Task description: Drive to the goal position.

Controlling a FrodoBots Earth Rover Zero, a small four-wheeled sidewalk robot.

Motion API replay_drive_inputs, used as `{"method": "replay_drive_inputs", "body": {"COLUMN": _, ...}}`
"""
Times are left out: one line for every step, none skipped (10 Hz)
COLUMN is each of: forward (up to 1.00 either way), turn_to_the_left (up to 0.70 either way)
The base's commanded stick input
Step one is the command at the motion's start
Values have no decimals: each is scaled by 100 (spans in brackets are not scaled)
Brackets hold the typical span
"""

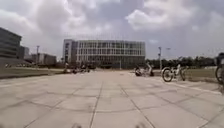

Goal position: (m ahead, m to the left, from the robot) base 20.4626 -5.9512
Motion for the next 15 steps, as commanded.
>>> {"method": "replay_drive_inputs", "body": {"forward": 60, "turn_to_the_left": 0}}
{"method": "replay_drive_inputs", "body": {"forward": 60, "turn_to_the_left": 0}}
{"method": "replay_drive_inputs", "body": {"forward": 60, "turn_to_the_left": 0}}
{"method": "replay_drive_inputs", "body": {"forward": 60, "turn_to_the_left": 0}}
{"method": "replay_drive_inputs", "body": {"forward": 60, "turn_to_the_left": 0}}
{"method": "replay_drive_inputs", "body": {"forward": 60, "turn_to_the_left": 0}}
{"method": "replay_drive_inputs", "body": {"forward": 60, "turn_to_the_left": 0}}
{"method": "replay_drive_inputs", "body": {"forward": 60, "turn_to_the_left": 0}}
{"method": "replay_drive_inputs", "body": {"forward": 60, "turn_to_the_left": 0}}
{"method": "replay_drive_inputs", "body": {"forward": 60, "turn_to_the_left": 0}}
{"method": "replay_drive_inputs", "body": {"forward": 60, "turn_to_the_left": 0}}
{"method": "replay_drive_inputs", "body": {"forward": 60, "turn_to_the_left": 0}}
{"method": "replay_drive_inputs", "body": {"forward": 60, "turn_to_the_left": 0}}
{"method": "replay_drive_inputs", "body": {"forward": 60, "turn_to_the_left": 0}}
{"method": "replay_drive_inputs", "body": {"forward": 60, "turn_to_the_left": 0}}
